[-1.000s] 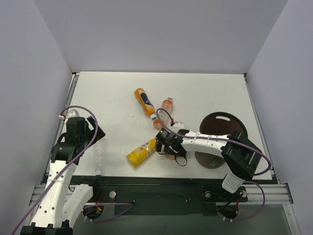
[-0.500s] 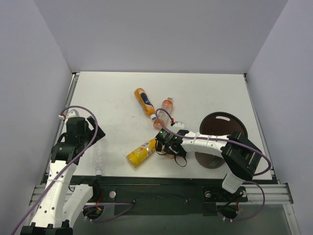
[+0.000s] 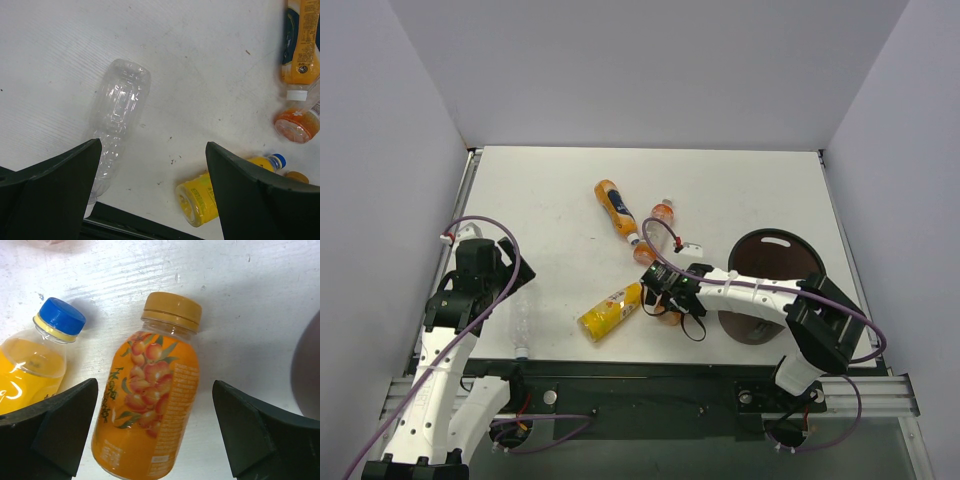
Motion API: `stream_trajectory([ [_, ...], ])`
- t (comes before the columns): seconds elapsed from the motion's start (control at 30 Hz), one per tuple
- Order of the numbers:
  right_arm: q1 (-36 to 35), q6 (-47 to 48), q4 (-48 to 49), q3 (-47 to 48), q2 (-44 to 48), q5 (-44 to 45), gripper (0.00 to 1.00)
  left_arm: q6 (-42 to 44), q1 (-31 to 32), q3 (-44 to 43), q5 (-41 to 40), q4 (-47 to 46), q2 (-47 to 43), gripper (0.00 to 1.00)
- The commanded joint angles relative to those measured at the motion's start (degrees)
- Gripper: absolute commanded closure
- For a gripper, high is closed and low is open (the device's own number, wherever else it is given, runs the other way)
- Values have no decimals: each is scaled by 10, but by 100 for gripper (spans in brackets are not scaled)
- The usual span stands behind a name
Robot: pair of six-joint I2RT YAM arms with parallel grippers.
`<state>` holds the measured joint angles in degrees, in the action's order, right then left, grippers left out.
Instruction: Put the plastic bottles in the bin
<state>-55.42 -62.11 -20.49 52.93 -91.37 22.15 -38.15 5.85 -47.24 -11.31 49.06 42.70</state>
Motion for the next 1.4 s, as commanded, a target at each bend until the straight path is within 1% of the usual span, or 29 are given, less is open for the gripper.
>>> stream_trajectory([
  [0.0, 8, -11, -35, 3, 18, 30, 9, 4, -2, 0, -1, -25, -2, 3],
  [0.2, 9, -9, -34, -1, 21, 30, 19, 5, -2, 1, 0, -25, 0, 3],
  [0.4, 9, -5, -32, 4, 13, 27, 32, 5, -2, 1, 0, -25, -1, 3],
  [0.5, 9, -5, -24, 2, 9, 19, 32, 5, -2, 0, -1, -25, -2, 3],
  [0.73, 9, 1, -18, 9, -6, 7, 30, 5, -2, 1, -1, -25, -1, 3],
  [0.87, 9, 2, -18, 10, -8, 6, 31, 5, -2, 0, -2, -25, -3, 3],
  [0.93, 9, 4, -17, 10, -8, 5, 38, 5, -2, 0, -2, -25, -2, 3],
  [0.97, 9, 5, -17, 10, -6, 7, 45, 5, -2, 0, -2, -25, -2, 3],
  [1.0, 9, 6, -17, 10, -4, 7, 47, 5, -2, 0, -3, -25, -2, 3],
  [1.1, 8, 12, -24, 15, 17, 17, 61, 5, -2, 0, -3, -25, -2, 3],
  [1.2, 2, 27, -53, 34, 41, 40, 62, 4, -2, 0, -2, -25, -2, 3],
  [1.37, -16, 86, -97, 107, 94, 102, 64, 4, -2, 0, 0, -26, -3, 3],
])
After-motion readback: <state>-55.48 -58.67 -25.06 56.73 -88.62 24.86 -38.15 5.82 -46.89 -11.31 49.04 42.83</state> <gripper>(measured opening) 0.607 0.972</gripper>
